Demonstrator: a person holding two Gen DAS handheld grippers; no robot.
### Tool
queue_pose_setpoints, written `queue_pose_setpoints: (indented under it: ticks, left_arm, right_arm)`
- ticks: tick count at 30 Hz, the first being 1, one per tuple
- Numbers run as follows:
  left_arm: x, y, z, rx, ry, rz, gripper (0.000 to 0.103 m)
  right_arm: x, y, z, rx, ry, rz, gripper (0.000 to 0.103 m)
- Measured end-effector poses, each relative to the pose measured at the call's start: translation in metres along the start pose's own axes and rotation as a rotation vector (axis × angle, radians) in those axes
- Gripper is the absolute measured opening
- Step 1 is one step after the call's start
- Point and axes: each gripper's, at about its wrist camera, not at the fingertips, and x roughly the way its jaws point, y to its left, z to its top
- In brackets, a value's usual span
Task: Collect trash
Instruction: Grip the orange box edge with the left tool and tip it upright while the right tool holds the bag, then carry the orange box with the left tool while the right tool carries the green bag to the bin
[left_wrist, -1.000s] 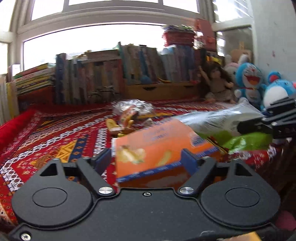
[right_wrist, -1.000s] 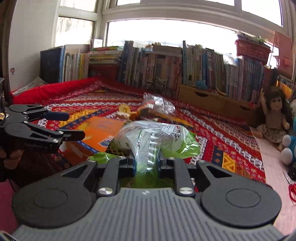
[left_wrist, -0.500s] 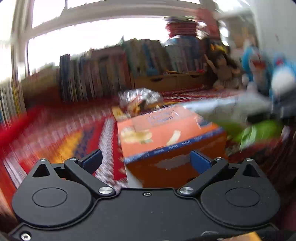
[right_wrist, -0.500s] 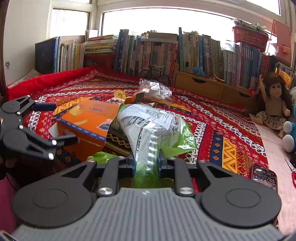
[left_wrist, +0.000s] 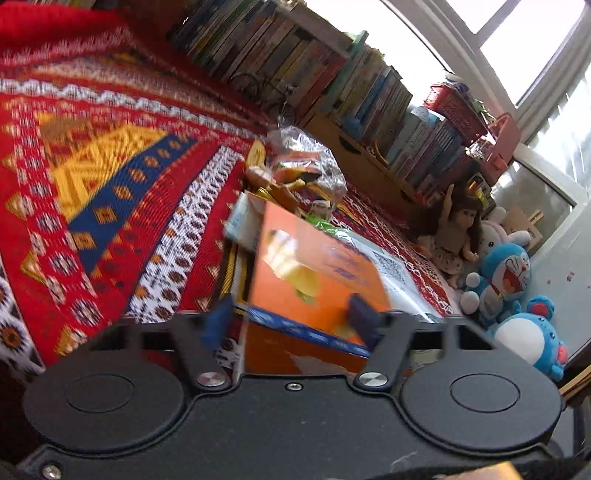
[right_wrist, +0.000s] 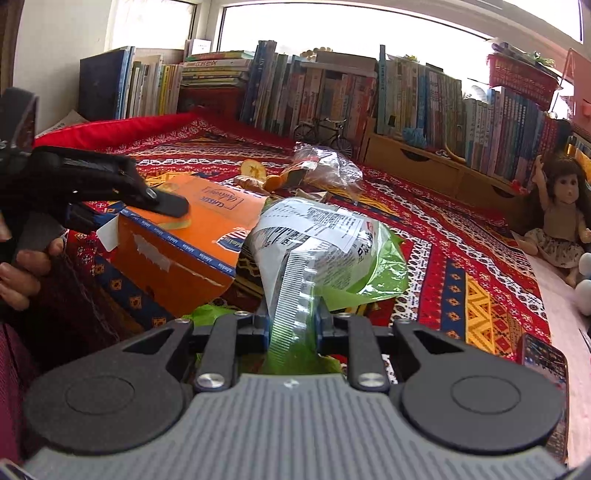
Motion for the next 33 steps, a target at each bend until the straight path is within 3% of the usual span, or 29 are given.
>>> queue_pose_setpoints:
  ticks: [2,4,6,10,14,19,26,33]
  left_arm:
    - [0.000,-0.003,0.000,-0.002,-0.010,-0.005,0.041]
    - [-0.007,-0.009,0.001,0.025,-0.038,-0.008,0.026]
    - [-0.020,-0.019,0.002,0.058,-0.060,-0.023,0.021]
    - [-0.049,-0.039,0.005,0.147,-0.129,-0.034,0.016]
    - [-0.082,-0.059,0.002,0.277,-0.217,0.003,0.015]
    - [-0.124,-0.074,-0.010,0.376,-0.238,0.010,0.015]
    - [-0.165,-0.077,-0.054,0.493,-0.144,0.041,0.015]
    - [-0.172,-0.059,-0.115,0.561,0.065,0.093,0.015]
  right_arm:
    - [0.001,0.002,-0.001,-0.004,0.002,0.000,0.026]
    - [0.001,0.003,-0.001,-0.002,-0.001,-0.004,0.025]
    - [-0.003,0.001,0.000,0.008,-0.016,-0.009,0.025]
    - [-0.023,0.000,0.003,0.006,-0.069,-0.014,0.023]
    - [-0.050,0.002,0.008,-0.007,-0.130,-0.018,0.022]
    - [-0.086,0.000,0.011,0.000,-0.184,0.061,0.022]
    - [-0.116,0.023,-0.006,-0.061,-0.135,0.176,0.022]
    - [-0.113,0.050,-0.043,-0.076,0.048,0.340,0.021]
